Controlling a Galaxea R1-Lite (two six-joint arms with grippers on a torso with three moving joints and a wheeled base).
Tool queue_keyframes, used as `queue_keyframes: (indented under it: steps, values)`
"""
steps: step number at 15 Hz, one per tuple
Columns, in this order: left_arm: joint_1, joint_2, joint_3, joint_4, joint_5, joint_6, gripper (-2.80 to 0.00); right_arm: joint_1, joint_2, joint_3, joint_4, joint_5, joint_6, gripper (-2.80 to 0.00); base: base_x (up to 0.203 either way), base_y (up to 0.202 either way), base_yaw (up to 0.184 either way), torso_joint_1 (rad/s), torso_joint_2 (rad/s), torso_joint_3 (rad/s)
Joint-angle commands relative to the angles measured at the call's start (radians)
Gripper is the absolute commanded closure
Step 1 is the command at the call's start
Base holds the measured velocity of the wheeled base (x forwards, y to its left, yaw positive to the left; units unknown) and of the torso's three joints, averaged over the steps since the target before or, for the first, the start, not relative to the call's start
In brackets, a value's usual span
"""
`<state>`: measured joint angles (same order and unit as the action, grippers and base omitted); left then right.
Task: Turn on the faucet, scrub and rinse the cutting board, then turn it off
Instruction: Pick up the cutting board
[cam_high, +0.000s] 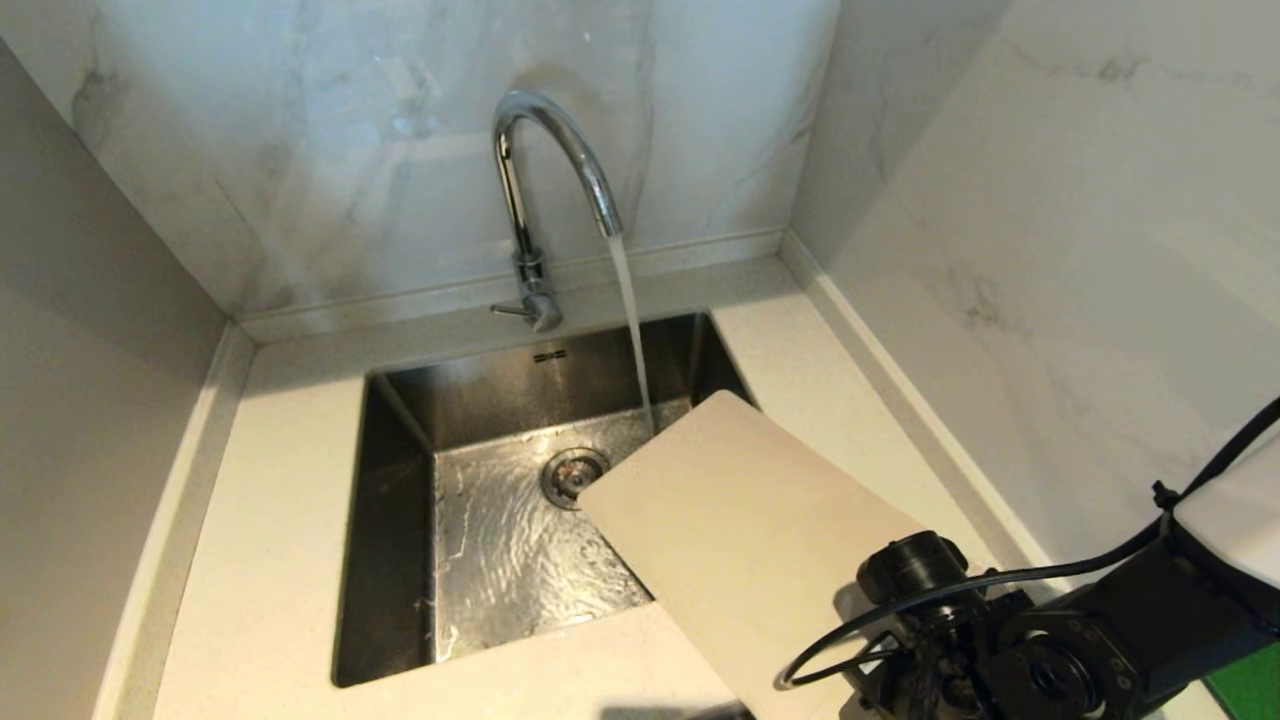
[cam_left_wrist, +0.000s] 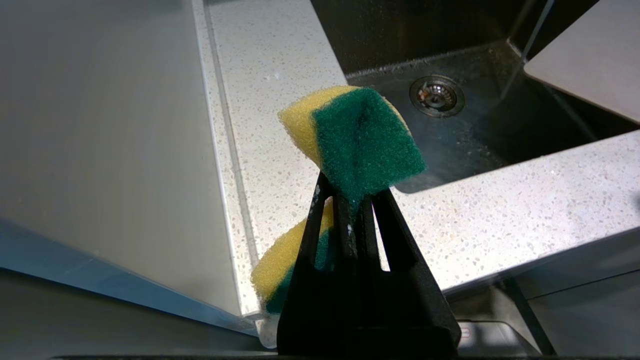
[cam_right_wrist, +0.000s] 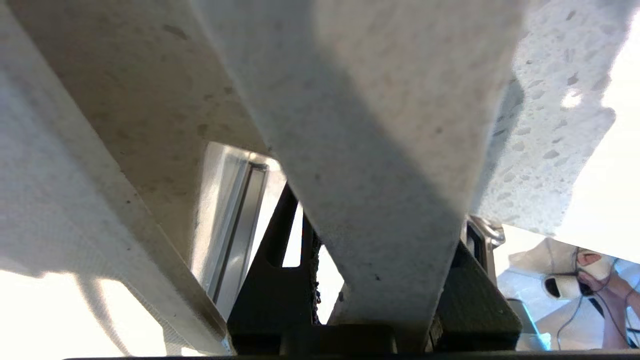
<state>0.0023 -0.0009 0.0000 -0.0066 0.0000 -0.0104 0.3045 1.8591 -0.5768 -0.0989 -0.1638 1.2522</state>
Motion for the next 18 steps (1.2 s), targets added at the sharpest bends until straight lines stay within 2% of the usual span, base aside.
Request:
queue_keyframes:
  steps: [1,6,9,18]
  values:
    - [0.001,-0.001,0.000,-0.001,0.000,0.000,0.00,-0.005,-0.038,0.000,-0.001,-0.002,-0.013,0.00,0.000,0.000,0.000,0.000,0.00,0.000]
    - [0.001,-0.001,0.000,0.000,0.000,0.000,0.00,-0.014,-0.119,0.010,0.002,-0.004,-0.029,0.00,0.000,0.000,0.000,0.000,0.00,0.000]
    - [0.001,-0.001,0.000,0.000,0.000,0.000,0.00,-0.016,-0.175,0.024,-0.001,-0.002,-0.065,0.00,0.000,0.000,0.000,0.000,0.00,0.000]
    - [0.001,-0.001,0.000,-0.001,0.000,0.000,0.00,-0.016,-0.193,0.011,0.001,-0.005,-0.071,0.00,0.000,0.000,0.000,0.000,0.00,0.000]
